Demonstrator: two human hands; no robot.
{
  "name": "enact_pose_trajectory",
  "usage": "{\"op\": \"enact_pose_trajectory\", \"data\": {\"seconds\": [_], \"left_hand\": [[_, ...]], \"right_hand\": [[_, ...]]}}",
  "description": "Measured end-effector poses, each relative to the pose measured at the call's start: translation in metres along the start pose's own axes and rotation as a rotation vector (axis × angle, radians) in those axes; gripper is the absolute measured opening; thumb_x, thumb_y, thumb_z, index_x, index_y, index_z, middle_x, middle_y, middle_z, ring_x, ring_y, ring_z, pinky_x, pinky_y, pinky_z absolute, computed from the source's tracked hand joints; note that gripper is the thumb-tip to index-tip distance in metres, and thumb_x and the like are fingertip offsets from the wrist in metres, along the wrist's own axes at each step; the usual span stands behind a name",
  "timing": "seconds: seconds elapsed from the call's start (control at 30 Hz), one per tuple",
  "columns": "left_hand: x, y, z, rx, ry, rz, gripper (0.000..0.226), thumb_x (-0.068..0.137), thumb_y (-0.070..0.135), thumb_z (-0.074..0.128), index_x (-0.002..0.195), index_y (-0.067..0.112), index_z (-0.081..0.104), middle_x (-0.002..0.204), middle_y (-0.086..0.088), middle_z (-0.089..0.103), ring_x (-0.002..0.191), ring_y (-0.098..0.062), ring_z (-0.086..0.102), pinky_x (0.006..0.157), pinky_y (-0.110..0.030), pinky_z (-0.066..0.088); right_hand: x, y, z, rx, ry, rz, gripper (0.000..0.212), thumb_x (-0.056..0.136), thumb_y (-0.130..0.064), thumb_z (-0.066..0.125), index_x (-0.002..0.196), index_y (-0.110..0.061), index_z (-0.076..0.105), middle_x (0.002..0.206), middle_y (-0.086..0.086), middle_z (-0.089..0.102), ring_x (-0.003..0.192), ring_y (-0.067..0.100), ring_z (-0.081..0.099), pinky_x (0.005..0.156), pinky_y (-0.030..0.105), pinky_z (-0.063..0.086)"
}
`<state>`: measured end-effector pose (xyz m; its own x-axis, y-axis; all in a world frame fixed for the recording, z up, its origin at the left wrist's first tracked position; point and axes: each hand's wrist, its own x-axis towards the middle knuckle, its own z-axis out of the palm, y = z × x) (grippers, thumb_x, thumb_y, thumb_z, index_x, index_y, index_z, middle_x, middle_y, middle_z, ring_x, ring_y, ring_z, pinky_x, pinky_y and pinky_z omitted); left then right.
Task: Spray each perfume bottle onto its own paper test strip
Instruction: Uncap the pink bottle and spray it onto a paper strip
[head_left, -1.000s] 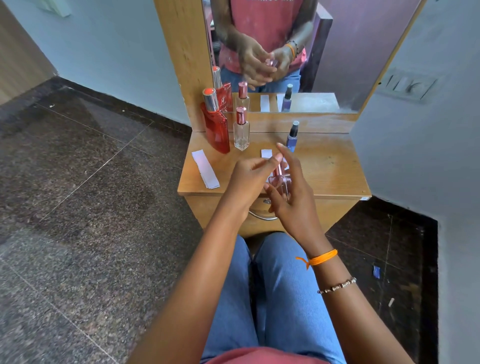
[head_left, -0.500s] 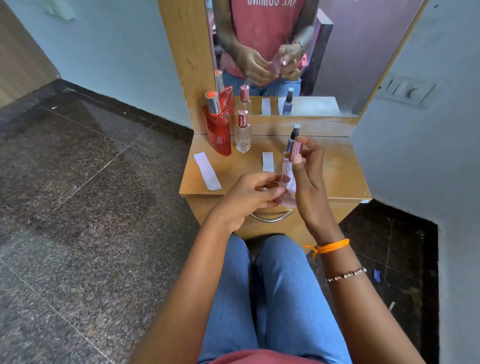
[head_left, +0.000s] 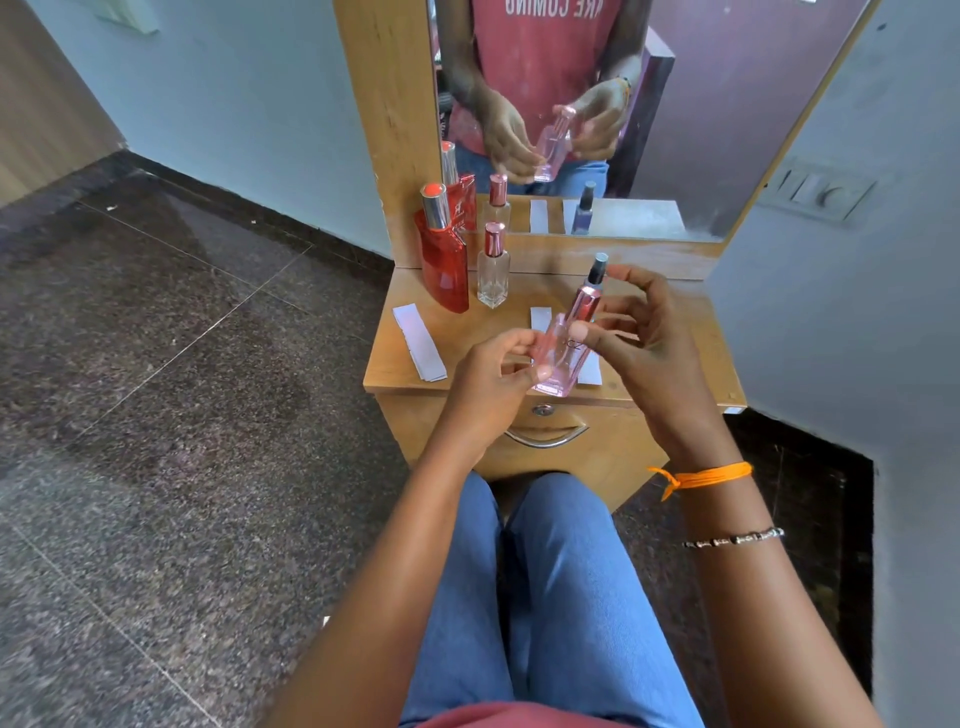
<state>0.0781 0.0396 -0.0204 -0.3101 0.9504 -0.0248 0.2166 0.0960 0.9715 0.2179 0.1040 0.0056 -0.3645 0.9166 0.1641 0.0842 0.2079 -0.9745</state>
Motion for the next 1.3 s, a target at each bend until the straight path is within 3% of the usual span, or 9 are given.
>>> {"op": "enact_pose_trajectory", "data": {"seconds": [0.13,0.23,0.3,0.37,0.43,0.63,0.9,1.13,1.3], "left_hand": [[0.006,0.001,-0.003,-0.023,0.031,0.000,0.026,0.084,0.005,0.062,0.108,0.015,0.064,0.108,0.000,0.066,0.101,-0.011,0.059,0.087,-0.023,0.044],[0.010,-0.001,-0.003,-0.035,0.113,-0.010,0.035,0.085,0.005,0.061,0.118,0.017,0.060,0.112,0.007,0.063,0.100,-0.006,0.058,0.080,-0.010,0.043],[0.012,-0.004,-0.005,-0.005,0.165,-0.022,0.039,0.087,0.007,0.059,0.123,0.021,0.056,0.115,0.010,0.059,0.100,-0.004,0.054,0.075,-0.005,0.040],[0.012,-0.008,-0.007,0.016,0.184,-0.019,0.037,0.087,0.004,0.056,0.121,0.021,0.056,0.116,0.005,0.060,0.099,-0.005,0.054,0.076,-0.007,0.038],[0.011,-0.010,-0.008,0.050,0.183,-0.013,0.034,0.087,0.003,0.054,0.116,0.020,0.059,0.116,0.003,0.062,0.099,-0.006,0.055,0.078,-0.007,0.037],[0.009,-0.015,-0.008,0.065,0.172,-0.035,0.030,0.088,0.003,0.055,0.114,0.018,0.061,0.115,0.004,0.064,0.102,-0.008,0.059,0.083,-0.013,0.040],[0.009,-0.014,-0.007,0.094,0.165,-0.035,0.029,0.089,0.006,0.055,0.114,0.018,0.060,0.110,0.004,0.063,0.092,0.000,0.055,0.068,0.005,0.036],[0.009,-0.013,-0.006,0.086,0.155,-0.044,0.028,0.088,0.007,0.056,0.114,0.019,0.060,0.111,0.005,0.063,0.095,-0.001,0.055,0.070,-0.001,0.036],[0.010,-0.010,-0.005,0.082,0.148,-0.039,0.027,0.088,0.007,0.056,0.112,0.018,0.060,0.108,0.007,0.062,0.091,0.003,0.054,0.069,0.001,0.035]], "right_hand": [[0.005,0.002,0.004,-0.258,-0.081,-0.010,0.040,0.080,-0.004,0.070,0.115,-0.018,0.059,0.091,-0.003,0.066,0.080,0.005,0.060,0.071,0.017,0.051],[0.014,0.001,0.013,-0.363,-0.008,-0.084,0.031,0.081,0.000,0.065,0.109,-0.014,0.064,0.089,-0.007,0.065,0.076,-0.001,0.058,0.067,0.006,0.046],[0.022,0.000,0.019,-0.437,0.055,-0.134,0.033,0.081,0.004,0.062,0.110,-0.011,0.063,0.091,-0.008,0.063,0.075,0.004,0.058,0.066,0.003,0.043],[0.031,0.000,0.028,-0.501,0.088,-0.165,0.032,0.081,0.006,0.058,0.108,-0.009,0.062,0.094,-0.002,0.066,0.080,0.015,0.060,0.068,0.011,0.046],[0.039,0.001,0.036,-0.603,0.109,-0.195,0.031,0.078,0.009,0.055,0.104,-0.006,0.062,0.097,0.011,0.068,0.085,0.027,0.061,0.068,0.030,0.046],[0.054,0.003,0.050,-0.878,0.129,-0.247,0.031,0.077,0.014,0.050,0.103,-0.001,0.058,0.107,0.021,0.059,0.090,0.039,0.056,0.066,0.037,0.042],[0.062,0.006,0.049,-0.930,0.098,-0.183,0.031,0.080,0.013,0.052,0.107,0.000,0.057,0.110,0.021,0.059,0.095,0.039,0.057,0.075,0.041,0.049],[0.066,0.007,0.050,-0.915,0.111,-0.199,0.034,0.082,0.011,0.053,0.114,-0.003,0.054,0.103,0.021,0.064,0.089,0.038,0.060,0.064,0.032,0.041],[0.068,0.006,0.049,-0.925,0.122,-0.208,0.034,0.084,0.009,0.055,0.114,-0.005,0.053,0.102,0.019,0.066,0.089,0.035,0.061,0.068,0.038,0.049]]}}
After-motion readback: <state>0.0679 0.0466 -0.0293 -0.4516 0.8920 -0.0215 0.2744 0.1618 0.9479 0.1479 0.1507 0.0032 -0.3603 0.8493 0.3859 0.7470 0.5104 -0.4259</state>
